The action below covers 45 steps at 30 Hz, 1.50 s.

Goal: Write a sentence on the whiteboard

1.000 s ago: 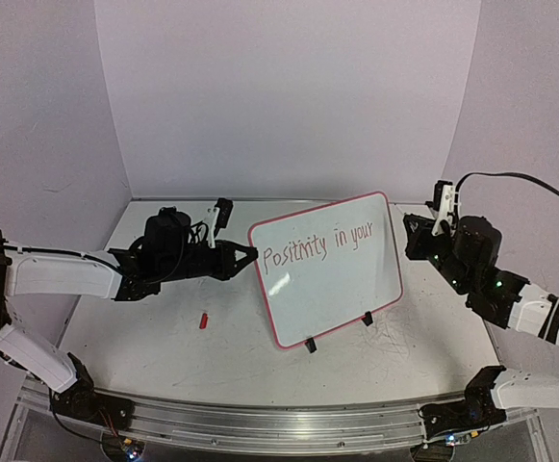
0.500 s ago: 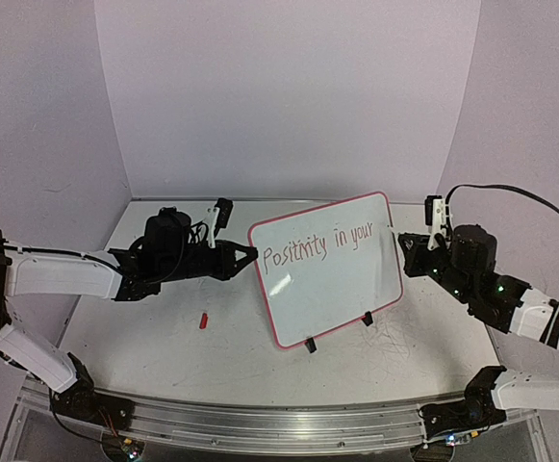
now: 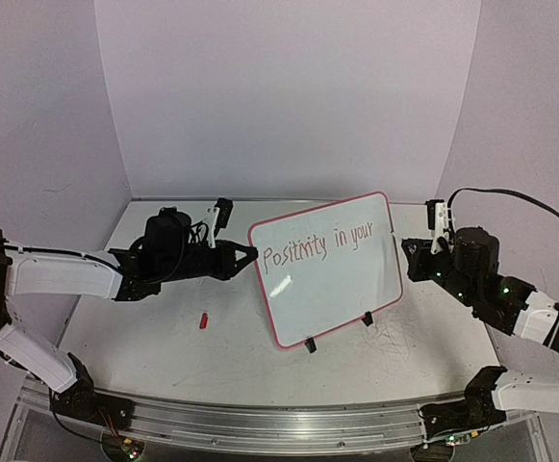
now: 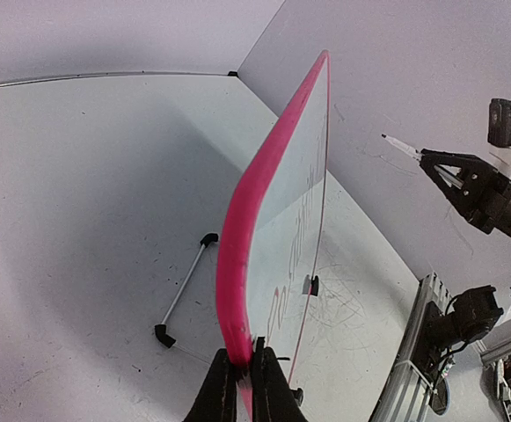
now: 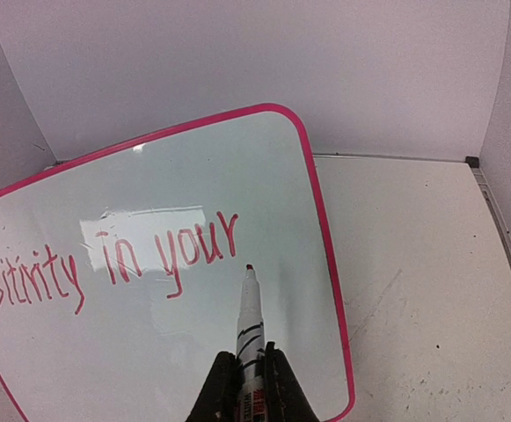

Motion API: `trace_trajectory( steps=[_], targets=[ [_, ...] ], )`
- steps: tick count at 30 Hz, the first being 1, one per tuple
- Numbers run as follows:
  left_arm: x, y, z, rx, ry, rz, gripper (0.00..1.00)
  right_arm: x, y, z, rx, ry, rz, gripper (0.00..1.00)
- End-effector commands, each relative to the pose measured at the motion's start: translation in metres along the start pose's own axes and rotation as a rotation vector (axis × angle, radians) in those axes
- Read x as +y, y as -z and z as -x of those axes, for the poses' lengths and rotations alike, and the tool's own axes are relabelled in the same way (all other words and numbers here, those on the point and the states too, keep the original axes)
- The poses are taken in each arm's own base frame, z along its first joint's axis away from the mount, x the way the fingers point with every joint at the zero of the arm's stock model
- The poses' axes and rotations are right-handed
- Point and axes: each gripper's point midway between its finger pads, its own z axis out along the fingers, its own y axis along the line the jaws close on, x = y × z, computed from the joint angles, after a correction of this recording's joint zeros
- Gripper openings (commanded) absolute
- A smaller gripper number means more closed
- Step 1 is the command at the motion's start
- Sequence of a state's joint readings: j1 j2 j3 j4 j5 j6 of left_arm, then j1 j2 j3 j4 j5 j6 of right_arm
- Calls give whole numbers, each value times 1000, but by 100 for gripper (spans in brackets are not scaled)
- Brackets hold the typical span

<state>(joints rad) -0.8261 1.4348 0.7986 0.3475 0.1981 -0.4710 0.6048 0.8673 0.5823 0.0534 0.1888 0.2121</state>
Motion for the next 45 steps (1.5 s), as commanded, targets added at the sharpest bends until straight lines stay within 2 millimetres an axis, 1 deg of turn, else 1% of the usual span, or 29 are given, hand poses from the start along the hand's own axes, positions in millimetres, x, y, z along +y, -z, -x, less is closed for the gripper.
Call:
trace_trajectory(
  steps=[1,7,13,18,20,22,24,25,26,27,30,31,35,40,42,45],
  targets=[
    [9,-4,15,-34,-31,58,0,-2,7,12,-29,-23,-9,0],
    [9,-5,13,-29,-33,59,0,3,6,15,-27,-22,16,0],
    [10,-4,11,-26,-39,61,0,23,-7,12,17,-14,98,0],
    [9,-4,12,-27,-41,59,0,46,-10,11,26,-28,203,0],
    [10,-5,11,-26,-42,60,0,58,-9,10,29,-26,248,0],
    [10,-5,11,-25,-43,60,0,74,-8,7,34,-14,293,0],
    [11,-5,10,-23,-43,62,0,95,-7,0,50,19,338,0],
    [11,-5,10,-23,-43,63,0,112,-3,-7,63,46,378,0],
    [11,-5,10,-23,-43,65,0,123,-3,-11,74,68,400,0],
    [12,-5,9,-24,-43,67,0,138,1,-19,88,93,437,0],
    [13,-5,9,-24,-44,71,0,164,3,-37,106,144,473,0],
    [13,-6,10,-25,-44,72,0,170,3,-45,117,160,482,0],
    [12,-5,11,-27,-44,68,0,191,5,-65,139,206,524,0],
    [11,-5,10,-26,-40,68,0,217,9,-79,131,247,565,0],
    [12,-5,10,-25,-39,69,0,224,8,-83,127,246,566,0],
    [11,-6,9,-23,-38,69,0,228,-1,-89,135,248,536,0]
  ],
)
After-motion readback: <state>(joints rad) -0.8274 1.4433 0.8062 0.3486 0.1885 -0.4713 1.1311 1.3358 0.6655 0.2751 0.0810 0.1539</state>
